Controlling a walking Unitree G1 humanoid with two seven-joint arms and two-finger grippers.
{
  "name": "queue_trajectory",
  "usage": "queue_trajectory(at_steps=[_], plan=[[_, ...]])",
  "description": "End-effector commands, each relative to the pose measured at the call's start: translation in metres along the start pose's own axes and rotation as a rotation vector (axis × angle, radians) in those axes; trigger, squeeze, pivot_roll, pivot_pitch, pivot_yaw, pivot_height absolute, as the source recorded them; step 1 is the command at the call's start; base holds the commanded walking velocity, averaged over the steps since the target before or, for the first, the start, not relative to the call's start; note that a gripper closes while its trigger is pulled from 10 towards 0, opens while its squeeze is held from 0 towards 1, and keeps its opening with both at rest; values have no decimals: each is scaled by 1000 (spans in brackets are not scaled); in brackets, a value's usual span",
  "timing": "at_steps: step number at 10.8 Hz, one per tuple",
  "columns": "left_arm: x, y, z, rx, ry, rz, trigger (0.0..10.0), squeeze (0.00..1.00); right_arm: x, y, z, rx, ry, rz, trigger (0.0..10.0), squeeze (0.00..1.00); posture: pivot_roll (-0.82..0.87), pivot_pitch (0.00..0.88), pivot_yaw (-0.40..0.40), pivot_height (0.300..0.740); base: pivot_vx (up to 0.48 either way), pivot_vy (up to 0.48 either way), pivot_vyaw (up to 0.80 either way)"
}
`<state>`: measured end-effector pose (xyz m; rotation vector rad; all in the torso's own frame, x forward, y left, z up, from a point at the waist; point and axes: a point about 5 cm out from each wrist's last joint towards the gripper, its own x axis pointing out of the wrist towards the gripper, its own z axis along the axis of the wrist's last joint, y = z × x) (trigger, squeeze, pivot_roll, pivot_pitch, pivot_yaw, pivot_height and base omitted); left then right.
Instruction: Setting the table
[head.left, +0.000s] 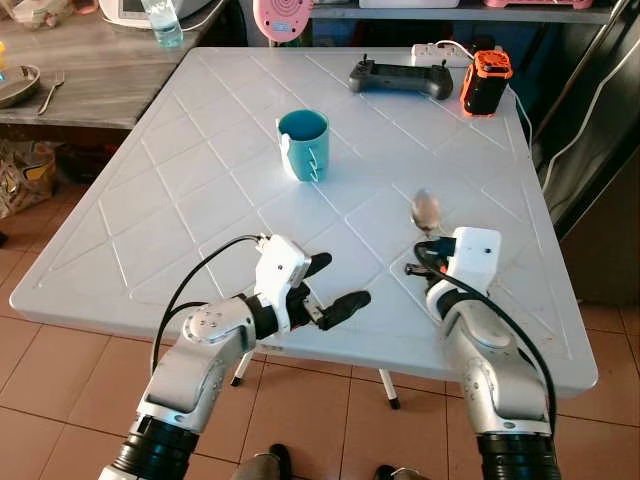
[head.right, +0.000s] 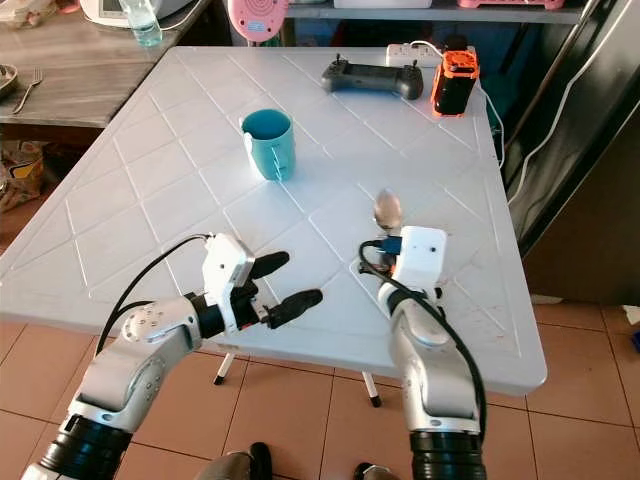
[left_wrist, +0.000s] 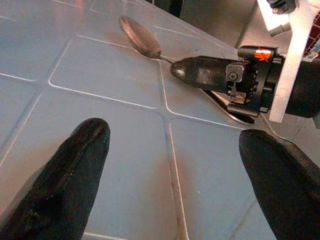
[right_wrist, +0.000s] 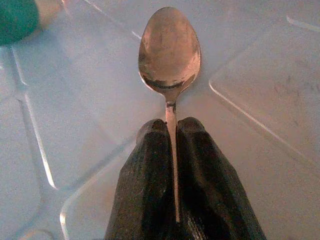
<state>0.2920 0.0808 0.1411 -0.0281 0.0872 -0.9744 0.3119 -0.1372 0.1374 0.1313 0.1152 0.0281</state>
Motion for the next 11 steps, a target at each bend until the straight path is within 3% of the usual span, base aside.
queue_trajectory(at_steps=[1,4,6,7,9,11], plan=[[0,2,4,16,-10,6,10000,0,-3,8,11,-17,-70,39,0,0,112,171,75,740,0,0,0],[3,2,4,19,-21,16,10000,0,-6,16,24,-68,-157,72,0,0,107,159,71,740,0,0,0],[5,12,11,48,-84,132,10000,0,-18,10,34,-136,-246,44,0,0,100,153,64,740,0,0,0],[6,22,18,61,-139,241,10000,0,-29,-1,42,-195,-310,-6,0,0,96,150,59,740,0,0,0],[14,27,23,67,-189,359,10000,0,-41,-14,49,-237,-353,-57,0,0,76,133,45,740,0,0,0],[16,33,25,74,-215,443,10000,0,-50,-22,51,-249,-374,-99,10000,0,72,129,40,740,0,0,0]])
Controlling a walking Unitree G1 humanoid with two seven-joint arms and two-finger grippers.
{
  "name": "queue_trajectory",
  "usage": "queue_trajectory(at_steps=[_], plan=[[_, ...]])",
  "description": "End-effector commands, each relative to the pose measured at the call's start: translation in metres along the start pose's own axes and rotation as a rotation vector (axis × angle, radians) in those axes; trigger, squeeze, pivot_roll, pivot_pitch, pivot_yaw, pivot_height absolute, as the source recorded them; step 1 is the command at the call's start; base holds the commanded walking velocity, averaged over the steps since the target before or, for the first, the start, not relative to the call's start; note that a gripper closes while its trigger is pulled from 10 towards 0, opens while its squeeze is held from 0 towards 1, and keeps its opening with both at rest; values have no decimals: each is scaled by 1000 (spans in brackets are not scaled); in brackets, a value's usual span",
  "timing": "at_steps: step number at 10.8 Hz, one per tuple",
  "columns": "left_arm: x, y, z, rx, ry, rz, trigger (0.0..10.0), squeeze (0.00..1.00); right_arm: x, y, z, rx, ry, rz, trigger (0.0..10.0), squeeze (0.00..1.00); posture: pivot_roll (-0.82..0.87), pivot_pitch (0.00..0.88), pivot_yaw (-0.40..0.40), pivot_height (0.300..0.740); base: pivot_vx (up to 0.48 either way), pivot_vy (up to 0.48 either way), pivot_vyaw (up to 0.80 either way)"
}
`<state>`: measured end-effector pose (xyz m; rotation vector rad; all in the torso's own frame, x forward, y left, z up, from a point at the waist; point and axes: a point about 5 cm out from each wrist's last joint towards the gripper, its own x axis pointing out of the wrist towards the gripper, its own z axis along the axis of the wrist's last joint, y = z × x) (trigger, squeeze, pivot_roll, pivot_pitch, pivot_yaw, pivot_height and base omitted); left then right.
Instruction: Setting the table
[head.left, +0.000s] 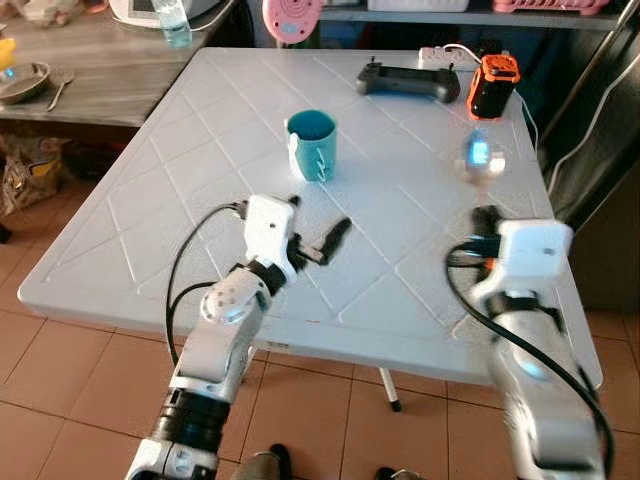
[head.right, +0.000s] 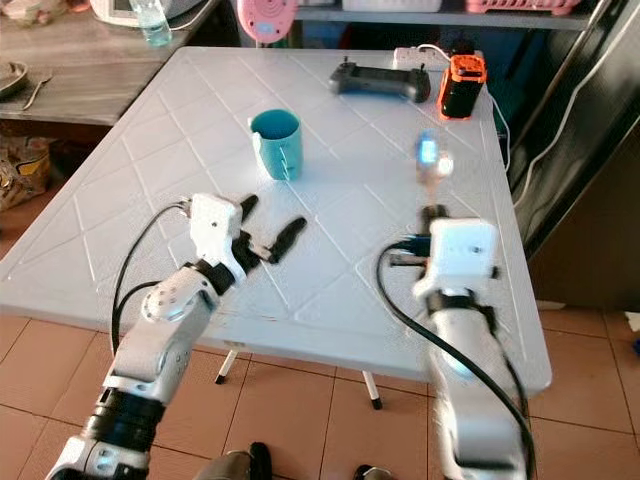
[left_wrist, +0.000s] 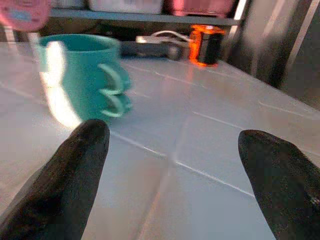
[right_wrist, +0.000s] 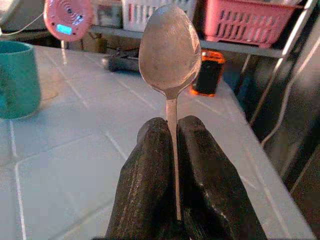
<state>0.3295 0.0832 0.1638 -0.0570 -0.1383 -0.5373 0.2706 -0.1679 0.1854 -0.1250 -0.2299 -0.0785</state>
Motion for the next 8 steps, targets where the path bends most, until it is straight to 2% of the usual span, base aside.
queue_trajectory(at_steps=[1,3,7,8], plan=[[0,5,-1,11,3,31,10000,0,-2,-2,6,-5,-26,-13,10000,0,72,129,40,740,0,0,0],[4,10,-1,18,-1,64,10000,0,-5,-3,5,-9,-12,-33,10000,0,60,115,36,740,0,0,0],[6,21,-1,15,-5,135,10000,0,-4,-6,4,-3,-5,-57,10000,0,65,114,42,740,0,0,-588],[6,25,0,19,-7,159,10000,0,-5,-7,4,-5,-4,-59,10000,0,63,118,40,740,0,0,0]])
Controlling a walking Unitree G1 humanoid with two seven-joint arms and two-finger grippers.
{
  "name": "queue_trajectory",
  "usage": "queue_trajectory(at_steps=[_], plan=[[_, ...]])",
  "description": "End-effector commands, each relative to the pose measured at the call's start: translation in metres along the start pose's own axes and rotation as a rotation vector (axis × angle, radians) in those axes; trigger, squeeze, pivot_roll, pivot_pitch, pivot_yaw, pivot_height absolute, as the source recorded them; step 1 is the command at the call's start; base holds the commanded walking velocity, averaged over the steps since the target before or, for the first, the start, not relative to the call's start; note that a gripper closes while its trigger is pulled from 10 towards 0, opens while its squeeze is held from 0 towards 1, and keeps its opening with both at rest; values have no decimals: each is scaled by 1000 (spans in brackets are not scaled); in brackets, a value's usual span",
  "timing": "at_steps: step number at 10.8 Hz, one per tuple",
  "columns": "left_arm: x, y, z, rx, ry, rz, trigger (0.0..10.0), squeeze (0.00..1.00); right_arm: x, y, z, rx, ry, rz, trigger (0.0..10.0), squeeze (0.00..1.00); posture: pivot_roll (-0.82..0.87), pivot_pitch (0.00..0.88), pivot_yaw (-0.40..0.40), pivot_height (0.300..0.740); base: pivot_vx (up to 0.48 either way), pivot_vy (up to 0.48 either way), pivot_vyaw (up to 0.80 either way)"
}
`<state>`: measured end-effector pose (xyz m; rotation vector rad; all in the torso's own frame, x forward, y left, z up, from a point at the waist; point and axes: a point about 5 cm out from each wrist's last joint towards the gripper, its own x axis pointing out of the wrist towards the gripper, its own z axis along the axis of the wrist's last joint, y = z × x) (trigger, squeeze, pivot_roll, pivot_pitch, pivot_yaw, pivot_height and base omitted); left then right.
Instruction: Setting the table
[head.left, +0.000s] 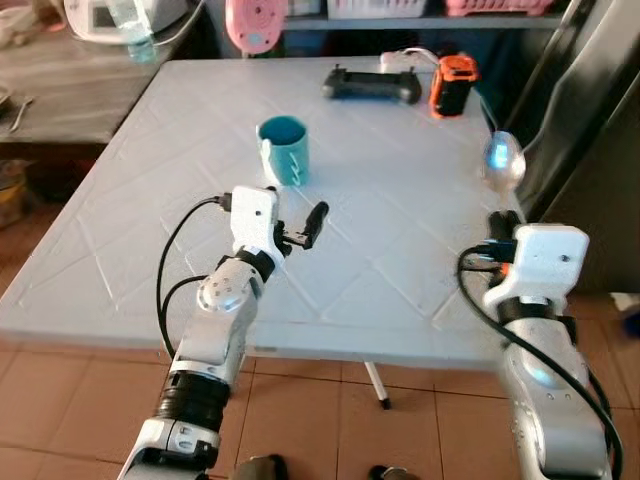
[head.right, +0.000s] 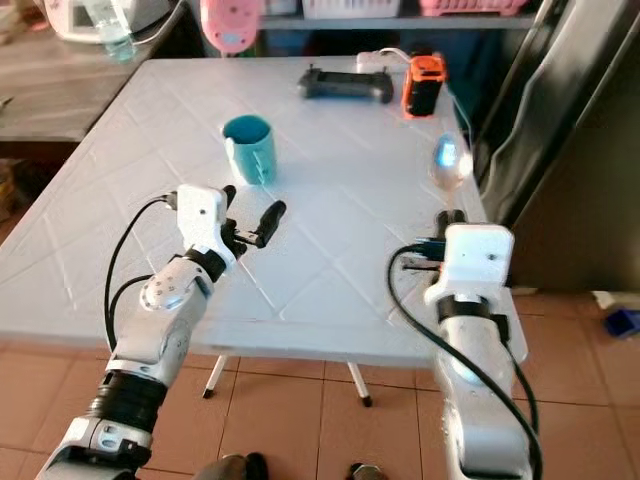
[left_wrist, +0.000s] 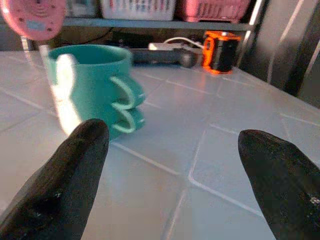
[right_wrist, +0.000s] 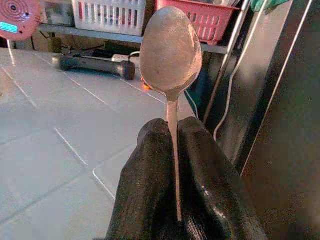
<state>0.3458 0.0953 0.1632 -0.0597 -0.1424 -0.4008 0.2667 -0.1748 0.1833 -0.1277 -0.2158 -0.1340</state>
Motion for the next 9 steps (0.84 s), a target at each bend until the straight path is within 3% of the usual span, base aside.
queue_trajectory(at_steps=[1,9], plan=[[0,8,1,11,-3,34,10000,0,-2,-1,5,3,-20,-8,10000,0,62,118,39,740,0,0,0],[3,7,-2,11,8,35,10000,0,0,-2,6,12,-22,-10,10000,0,67,115,36,740,0,234,0]])
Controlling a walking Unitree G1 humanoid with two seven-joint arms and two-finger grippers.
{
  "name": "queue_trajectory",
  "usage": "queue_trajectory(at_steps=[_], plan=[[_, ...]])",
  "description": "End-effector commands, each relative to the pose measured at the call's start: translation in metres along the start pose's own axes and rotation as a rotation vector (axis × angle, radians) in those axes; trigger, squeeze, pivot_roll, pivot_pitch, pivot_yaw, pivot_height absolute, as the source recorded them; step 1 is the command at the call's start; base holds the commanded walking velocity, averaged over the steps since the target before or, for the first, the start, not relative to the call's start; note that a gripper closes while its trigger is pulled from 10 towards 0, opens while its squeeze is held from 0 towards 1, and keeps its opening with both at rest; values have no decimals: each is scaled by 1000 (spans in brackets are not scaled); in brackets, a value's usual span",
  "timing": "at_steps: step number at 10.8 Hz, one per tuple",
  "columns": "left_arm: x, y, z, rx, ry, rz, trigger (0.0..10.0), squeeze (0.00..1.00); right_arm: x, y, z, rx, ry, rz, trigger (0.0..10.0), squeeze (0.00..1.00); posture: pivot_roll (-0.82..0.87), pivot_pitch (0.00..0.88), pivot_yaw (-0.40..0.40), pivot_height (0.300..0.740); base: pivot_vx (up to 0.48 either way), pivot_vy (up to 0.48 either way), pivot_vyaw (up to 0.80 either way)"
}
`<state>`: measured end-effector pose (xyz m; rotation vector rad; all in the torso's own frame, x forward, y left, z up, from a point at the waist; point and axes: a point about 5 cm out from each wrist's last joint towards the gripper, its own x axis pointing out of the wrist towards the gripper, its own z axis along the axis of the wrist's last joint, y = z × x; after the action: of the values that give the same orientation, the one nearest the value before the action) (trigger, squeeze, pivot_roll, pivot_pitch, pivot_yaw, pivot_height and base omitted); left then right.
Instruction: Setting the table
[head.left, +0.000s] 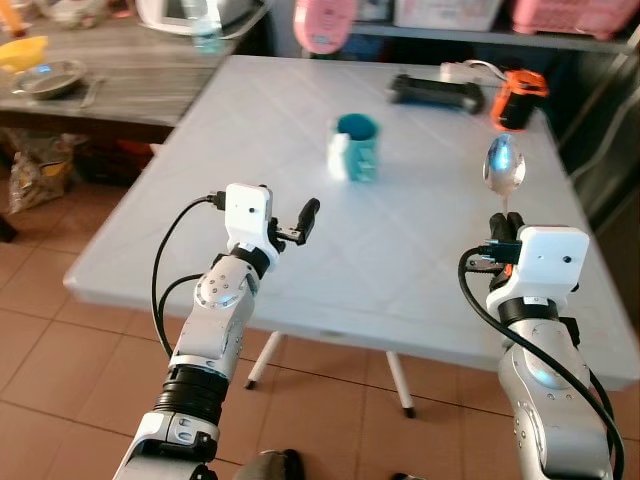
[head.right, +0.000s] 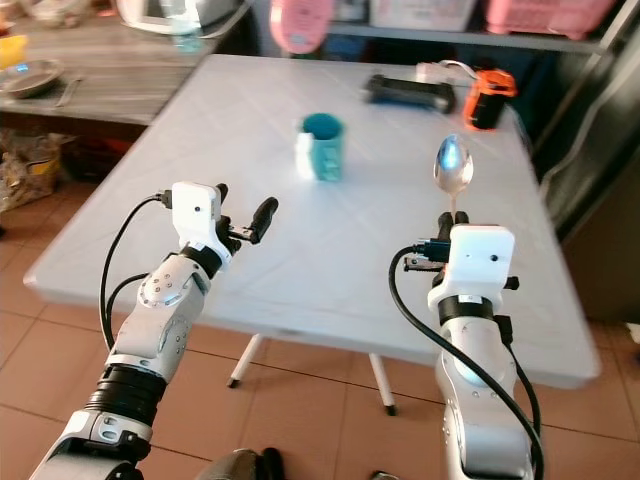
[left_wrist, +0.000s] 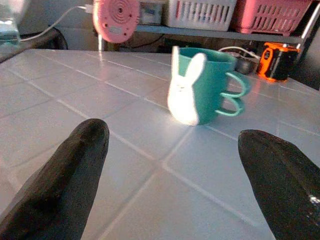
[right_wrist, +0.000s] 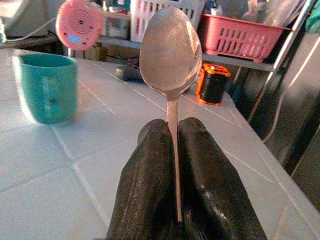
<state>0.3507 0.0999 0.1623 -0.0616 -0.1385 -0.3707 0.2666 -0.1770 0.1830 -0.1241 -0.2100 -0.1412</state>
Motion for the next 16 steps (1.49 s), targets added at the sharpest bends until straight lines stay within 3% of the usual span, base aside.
queue_trajectory(at_steps=[1,16], plan=[[0,1,-1,12,4,4,10000,0,0,1,8,12,-31,-1,10000,0,67,115,36,740,0,334,0],[5,-4,-1,17,0,-13,10000,0,4,0,8,12,-42,-25,10000,0,75,103,49,740,0,431,0]])
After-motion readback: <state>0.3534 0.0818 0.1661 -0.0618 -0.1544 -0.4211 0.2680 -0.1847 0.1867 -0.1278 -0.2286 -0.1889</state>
